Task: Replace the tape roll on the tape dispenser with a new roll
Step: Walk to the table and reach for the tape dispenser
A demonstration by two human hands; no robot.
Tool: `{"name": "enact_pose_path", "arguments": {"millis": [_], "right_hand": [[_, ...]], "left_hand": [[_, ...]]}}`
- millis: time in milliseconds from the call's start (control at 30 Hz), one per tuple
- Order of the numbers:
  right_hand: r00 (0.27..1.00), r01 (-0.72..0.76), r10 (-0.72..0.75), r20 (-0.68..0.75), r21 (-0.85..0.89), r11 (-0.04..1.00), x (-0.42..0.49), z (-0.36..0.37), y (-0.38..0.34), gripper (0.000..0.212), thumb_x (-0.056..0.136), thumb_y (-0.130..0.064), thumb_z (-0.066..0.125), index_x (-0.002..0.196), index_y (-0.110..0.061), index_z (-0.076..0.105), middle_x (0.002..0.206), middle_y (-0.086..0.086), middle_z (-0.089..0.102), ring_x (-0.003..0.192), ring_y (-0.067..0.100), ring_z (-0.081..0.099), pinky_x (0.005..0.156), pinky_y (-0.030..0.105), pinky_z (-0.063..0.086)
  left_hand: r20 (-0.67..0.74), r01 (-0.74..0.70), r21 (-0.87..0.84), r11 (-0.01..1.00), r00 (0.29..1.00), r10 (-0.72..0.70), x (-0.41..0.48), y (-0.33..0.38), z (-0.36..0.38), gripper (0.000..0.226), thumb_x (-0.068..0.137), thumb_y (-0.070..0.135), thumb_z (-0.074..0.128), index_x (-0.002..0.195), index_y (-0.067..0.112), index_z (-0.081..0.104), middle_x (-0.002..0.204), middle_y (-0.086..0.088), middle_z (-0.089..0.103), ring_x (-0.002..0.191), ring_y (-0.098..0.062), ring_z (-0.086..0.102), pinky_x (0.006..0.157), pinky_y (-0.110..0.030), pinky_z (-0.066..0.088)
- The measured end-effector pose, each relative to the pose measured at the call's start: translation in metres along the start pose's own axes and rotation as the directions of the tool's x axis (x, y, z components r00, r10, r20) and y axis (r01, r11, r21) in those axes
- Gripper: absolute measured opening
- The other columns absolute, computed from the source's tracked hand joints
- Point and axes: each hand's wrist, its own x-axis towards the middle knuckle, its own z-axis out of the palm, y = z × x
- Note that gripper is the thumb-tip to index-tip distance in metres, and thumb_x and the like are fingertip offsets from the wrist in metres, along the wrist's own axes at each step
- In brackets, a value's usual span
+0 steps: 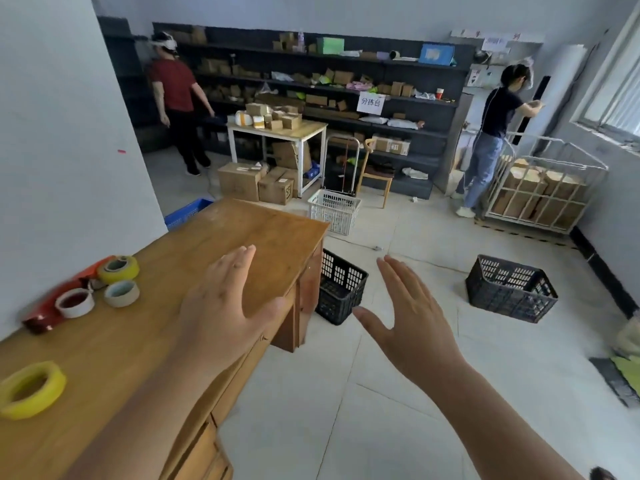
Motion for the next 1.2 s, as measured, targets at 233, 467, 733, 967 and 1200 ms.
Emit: {"name": "enact_pose_path", "arguments": {"millis": [233,467,733,967,1200], "right_hand": [[0.976,0.170,-0.181,0.122,0.094,0.981,0.134,0.021,0.055,0.080,0.090,-0.060,0.050,0.155,-0.027,0.017,0.165,-0.008,0.019,0.151,0.014,0.013,0.122,0.042,0.022],[0.870,0.375,-0.407,0.278,0.164,0.913,0.244,0.058,0.056,0.082,0.088,-0.062,0.048,0.155,-0.028,0.016,0.166,-0.006,0.015,0.153,0.016,0.008,0.122,0.047,0.023],[0.704,0.550,-0.574,0.418,0.190,0.813,0.317,0.143,-0.011,0.083,0.090,-0.065,0.043,0.156,-0.031,0.007,0.167,-0.010,0.006,0.153,0.013,0.001,0.121,0.038,0.014],[0.586,0.605,-0.571,0.574,0.159,0.781,0.365,0.209,-0.049,0.083,0.091,-0.064,0.043,0.156,-0.032,0.002,0.168,-0.010,0.001,0.153,0.015,-0.001,0.121,0.042,0.014],[0.494,0.619,-0.575,0.652,0.201,0.760,0.412,0.270,-0.067,0.080,0.094,-0.059,0.045,0.157,-0.031,0.005,0.168,-0.009,0.004,0.153,0.016,0.003,0.121,0.041,0.016]], "left_hand": [[-0.053,0.225,0.096,0.970,0.974,-0.221,0.073,0.011,0.054,0.089,0.074,0.081,0.032,0.146,0.033,0.013,0.155,0.002,0.029,0.139,-0.021,0.033,0.099,-0.046,0.048],[-0.140,0.465,0.118,0.877,0.882,-0.449,0.110,0.008,0.068,0.087,0.078,0.072,0.045,0.148,0.030,0.015,0.157,0.002,0.026,0.142,-0.020,0.028,0.104,-0.043,0.045],[-0.247,0.696,0.187,0.694,0.717,-0.652,0.117,-0.052,0.073,0.084,0.082,0.062,0.052,0.149,0.030,0.013,0.158,0.004,0.022,0.142,-0.018,0.026,0.108,-0.038,0.034],[-0.185,0.813,0.156,0.561,0.582,-0.792,0.134,-0.125,0.101,0.086,0.081,0.067,0.048,0.149,0.032,0.009,0.159,0.004,0.020,0.143,-0.019,0.024,0.111,-0.042,0.034],[-0.149,0.887,0.175,0.428,0.454,-0.879,0.164,-0.175,0.124,0.084,0.082,0.066,0.049,0.148,0.034,0.007,0.159,0.005,0.018,0.143,-0.018,0.022,0.111,-0.041,0.029]]}}
